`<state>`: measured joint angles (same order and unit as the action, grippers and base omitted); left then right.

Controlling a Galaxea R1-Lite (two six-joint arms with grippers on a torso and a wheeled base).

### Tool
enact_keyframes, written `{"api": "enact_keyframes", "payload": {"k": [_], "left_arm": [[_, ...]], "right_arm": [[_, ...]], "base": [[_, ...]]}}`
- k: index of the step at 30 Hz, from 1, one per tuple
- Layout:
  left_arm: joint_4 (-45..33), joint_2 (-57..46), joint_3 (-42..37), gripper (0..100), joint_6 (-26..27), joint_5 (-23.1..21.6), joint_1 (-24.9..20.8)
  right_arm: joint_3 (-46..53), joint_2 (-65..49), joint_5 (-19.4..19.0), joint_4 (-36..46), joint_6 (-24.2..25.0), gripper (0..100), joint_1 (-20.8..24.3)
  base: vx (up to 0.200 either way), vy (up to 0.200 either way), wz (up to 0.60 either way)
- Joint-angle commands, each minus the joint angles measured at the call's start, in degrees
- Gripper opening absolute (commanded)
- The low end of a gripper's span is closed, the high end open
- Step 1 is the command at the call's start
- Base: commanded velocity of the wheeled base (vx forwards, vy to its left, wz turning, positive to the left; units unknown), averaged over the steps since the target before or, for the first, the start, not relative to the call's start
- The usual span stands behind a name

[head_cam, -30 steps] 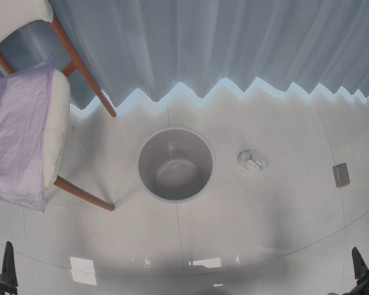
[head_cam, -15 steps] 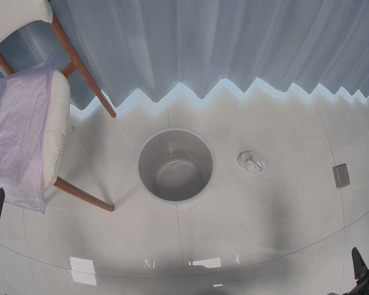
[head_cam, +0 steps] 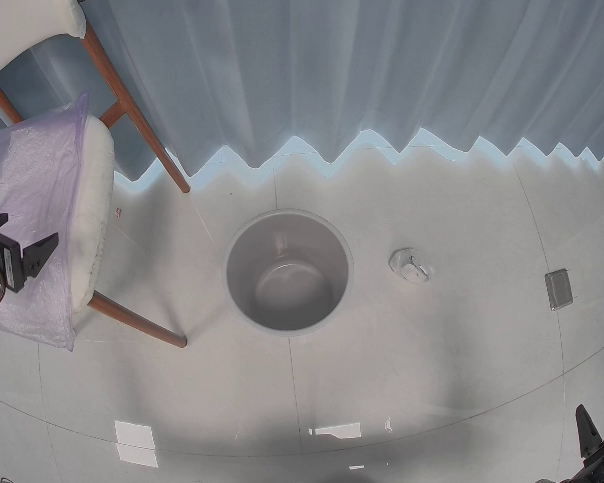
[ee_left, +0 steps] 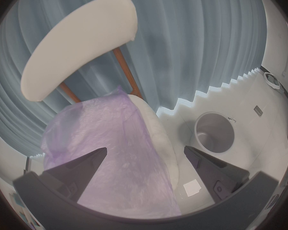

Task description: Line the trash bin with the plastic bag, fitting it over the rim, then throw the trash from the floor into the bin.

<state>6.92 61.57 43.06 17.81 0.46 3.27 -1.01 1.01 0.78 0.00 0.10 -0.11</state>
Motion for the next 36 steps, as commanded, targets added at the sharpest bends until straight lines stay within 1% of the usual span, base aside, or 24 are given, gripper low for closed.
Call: {"api": "enact_keyframes", "payload": {"k": [1, 4, 8, 11, 13, 16, 22, 23, 25, 26, 27, 28, 30, 32, 33, 36], "left_arm": [[-0.07, 8.47, 3.96, 100, -0.41, -1.08, 1.83], [-0.24, 8.65, 5.19, 100, -1.81, -0.81, 1.48], [-0.42, 8.56, 6.6, 100, -2.34, -0.73, 1.83], [-0.42, 8.3, 7.04, 100, -4.98, -0.73, 2.18], [-0.51, 7.95, 6.07, 100, -7.35, -1.08, 2.97], [-0.24, 7.07, 3.88, 100, -8.49, -1.17, 3.41], [-0.16, 6.72, 1.94, 100, -8.76, -1.34, 7.54], [-0.16, 7.16, 1.85, 100, -8.93, -2.05, 8.86], [-0.07, 8.3, 1.85, 100, -9.99, -5.65, 9.83], [0.11, 9.27, 2.12, 100, -11.13, -7.93, 9.65], [0.11, 9.27, 2.12, 100, -11.13, -7.93, 9.65], [0.11, 11.29, 3.52, 100, -11.75, -9.08, 9.04], [0.19, 12.87, 4.32, 100, -11.83, -8.72, 8.16], [0.9, 15.59, 6.07, 100, -11.92, -7.41, 7.72], [1.69, 17.09, 7.04, 100, -11.83, -6.7, 7.72], [5.47, 20.34, 9.15, 100, -11.75, -6.62, 7.72]], "right_arm": [[1.01, -1.01, 0.01, 0.0, -0.01, 100, 0.02], [1.01, -1.01, 0.01, 0.0, -0.01, 100, 0.02], [1.01, -1.01, 0.01, 0.0, -0.01, 100, 0.02], [0.92, -1.01, 0.01, 0.0, -0.01, 100, 0.02], [0.92, -1.01, 0.01, 0.0, -0.01, 100, 0.02], [0.92, -1.01, 0.01, 0.0, -0.01, 100, 0.02], [0.92, -1.01, 0.01, 0.0, -0.01, 100, 0.02], [1.01, -1.01, 0.01, 0.0, -0.01, 100, 0.02], [1.01, -1.01, 0.01, 0.0, -0.01, 100, 0.02], [1.01, -1.01, 0.01, 0.0, -0.01, 100, 0.02], [1.01, -1.01, 0.01, 0.0, -0.01, 100, 0.02], [1.01, -1.01, 0.01, 0.0, -0.01, 100, 0.02], [1.01, -1.01, 0.01, 0.0, -0.01, 100, 0.02], [0.92, -1.01, 0.01, 0.0, -0.01, 100, 0.02], [0.92, -1.01, 0.01, 0.0, -0.01, 100, 0.02], [1.01, -1.01, 0.01, 0.0, -0.01, 100, 0.02]], "base": [[0.0, 0.0, 0.0], [0.0, 0.0, 0.0], [0.0, 0.0, 0.0], [0.0, 0.0, 0.0], [0.0, 0.0, 0.0], [0.0, 0.0, 0.0], [0.0, 0.0, 0.0], [0.0, 0.0, 0.0], [0.0, 0.0, 0.0], [0.0, 0.0, 0.0], [0.0, 0.0, 0.0], [0.0, 0.0, 0.0], [0.0, 0.0, 0.0], [0.0, 0.0, 0.0], [0.0, 0.0, 0.0], [0.0, 0.0, 0.0]]}}
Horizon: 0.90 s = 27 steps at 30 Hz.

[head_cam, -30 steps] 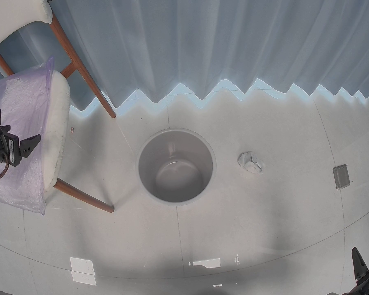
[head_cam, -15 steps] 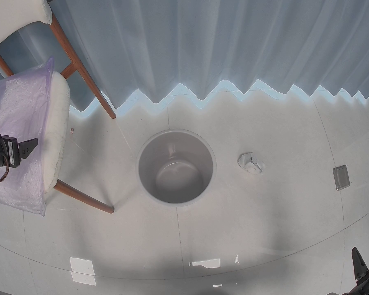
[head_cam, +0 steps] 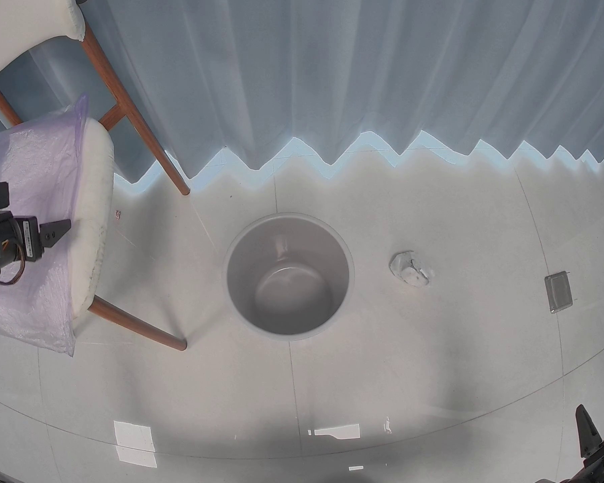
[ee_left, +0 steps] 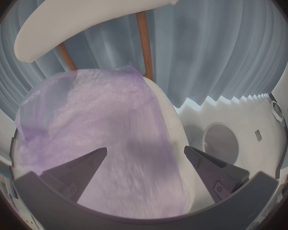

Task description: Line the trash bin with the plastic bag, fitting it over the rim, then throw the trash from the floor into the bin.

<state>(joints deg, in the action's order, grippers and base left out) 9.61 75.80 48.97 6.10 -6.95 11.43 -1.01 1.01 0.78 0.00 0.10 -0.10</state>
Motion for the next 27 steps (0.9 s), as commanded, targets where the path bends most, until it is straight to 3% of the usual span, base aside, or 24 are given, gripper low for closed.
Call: {"api": "enact_keyframes", "payload": {"k": [1, 20, 21, 27], "left_arm": [[3.58, 6.55, 3.41, 100, -0.03, 0.97, -0.54], [4.63, 11.03, 7.37, 100, 0.32, 3.08, -4.49], [4.46, 11.03, 7.19, 0, 0.32, 3.08, -4.32], [4.72, 10.86, 4.47, 0, -0.03, 3.17, -4.23]], "right_arm": [[1.01, -1.01, 0.01, 0.0, -0.01, 100, 0.01], [1.01, -1.01, 0.01, 0.0, -0.01, 100, 0.01], [1.01, -1.01, 0.01, 0.0, -0.01, 100, 0.01], [0.92, -1.01, 0.01, 0.0, -0.01, 100, 0.01]], "base": [[0.0, 0.0, 0.0], [0.0, 0.0, 0.0], [0.0, 0.0, 0.0], [0.0, 0.0, 0.0]]}}
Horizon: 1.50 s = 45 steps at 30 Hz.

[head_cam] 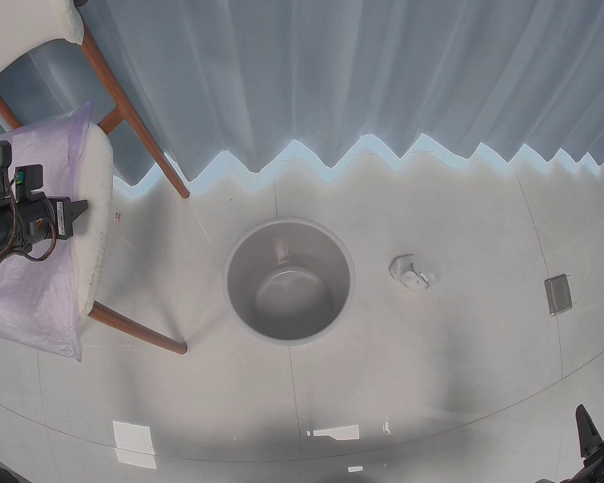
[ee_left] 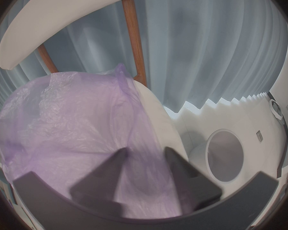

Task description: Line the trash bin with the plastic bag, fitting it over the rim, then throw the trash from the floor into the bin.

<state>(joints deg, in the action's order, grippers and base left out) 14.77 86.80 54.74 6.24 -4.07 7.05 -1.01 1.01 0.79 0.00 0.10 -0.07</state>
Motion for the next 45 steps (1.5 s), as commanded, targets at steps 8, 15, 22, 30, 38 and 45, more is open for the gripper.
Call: {"api": "enact_keyframes", "payload": {"k": [8, 15, 22, 30, 38, 45], "left_arm": [[-0.98, -5.41, -1.56, 0, -5.89, -3.57, 0.25], [-2.03, -14.29, -2.35, 0, -13.89, -12.36, -0.01], [-2.03, -19.03, -3.76, 0, -20.04, -19.66, -0.1], [-1.94, -18.15, -6.22, 0, -17.76, -12.8, -0.81], [-1.5, -14.38, -7.54, 0, -1.58, -5.07, -2.48], [-1.42, -10.95, -5.43, 100, 1.14, 4.86, -7.13]], "right_arm": [[1.01, -1.01, 0.0, 0.0, -0.01, 100, -0.01], [1.01, -1.01, 0.0, 0.0, -0.01, 100, -0.01], [0.92, -1.01, 0.0, 0.0, -0.01, 100, -0.01], [1.01, -1.01, 0.0, 0.0, -0.01, 100, -0.01], [1.01, -1.01, 0.0, 0.0, -0.01, 100, -0.01], [1.01, -1.01, 0.0, 0.0, -0.01, 100, -0.01]], "base": [[0.0, 0.0, 0.0], [0.0, 0.0, 0.0], [0.0, 0.0, 0.0], [0.0, 0.0, 0.0], [0.0, 0.0, 0.0], [0.0, 0.0, 0.0]]}}
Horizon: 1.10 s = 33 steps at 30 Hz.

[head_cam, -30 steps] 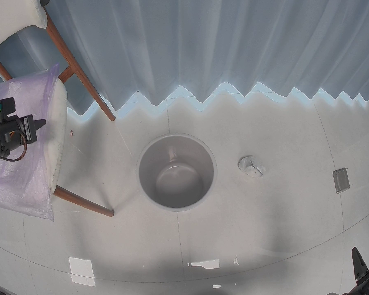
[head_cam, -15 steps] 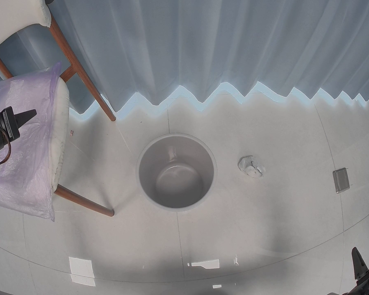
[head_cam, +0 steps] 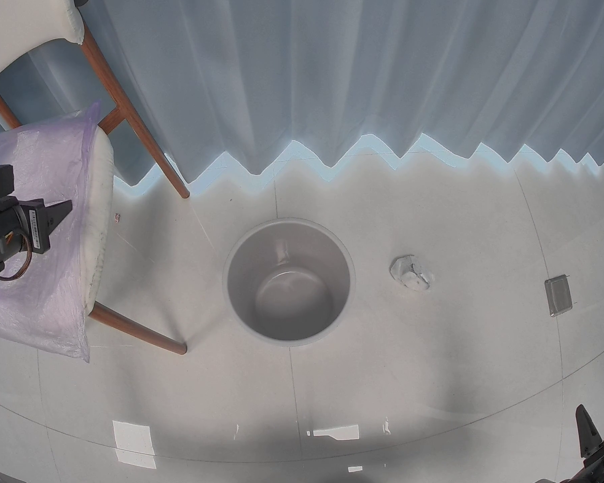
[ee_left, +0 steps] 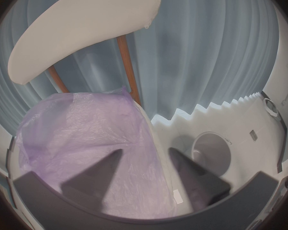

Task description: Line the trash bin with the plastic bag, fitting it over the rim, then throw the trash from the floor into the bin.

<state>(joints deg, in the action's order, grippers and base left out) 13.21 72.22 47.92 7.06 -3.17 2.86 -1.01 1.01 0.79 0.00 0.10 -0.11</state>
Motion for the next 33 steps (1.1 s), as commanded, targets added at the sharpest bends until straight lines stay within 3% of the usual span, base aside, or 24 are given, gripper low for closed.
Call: {"api": "enact_keyframes", "payload": {"k": [1, 4, 14, 15, 29, 33], "left_arm": [[0.14, 3.81, 1.47, 100, 0.32, 4.31, -2.95], [0.41, 5.92, 2.0, 100, 0.32, 6.42, -3.74], [8.32, 13.3, 1.65, 100, 0.24, 7.48, -3.04], [8.49, 13.39, 1.47, 0, 0.24, 7.56, -2.78], [8.76, 11.28, -0.2, 0, -1.52, 6.95, -3.22], [8.58, 7.76, -1.34, 0, -5.39, 2.99, -4.89]], "right_arm": [[1.01, -1.01, 0.0, 0.0, -0.01, 100, 0.02], [0.92, -1.01, 0.0, 0.0, -0.01, 100, 0.02], [0.92, -1.01, 0.0, 0.0, -0.01, 100, 0.02], [1.01, -1.01, 0.0, 0.0, -0.01, 100, 0.02], [0.92, -1.01, 0.0, 0.0, -0.01, 100, 0.02], [0.92, -1.01, 0.0, 0.0, -0.01, 100, 0.02]], "base": [[0.0, 0.0, 0.0], [0.0, 0.0, 0.0], [0.0, 0.0, 0.0], [0.0, 0.0, 0.0], [0.0, 0.0, 0.0], [0.0, 0.0, 0.0]]}}
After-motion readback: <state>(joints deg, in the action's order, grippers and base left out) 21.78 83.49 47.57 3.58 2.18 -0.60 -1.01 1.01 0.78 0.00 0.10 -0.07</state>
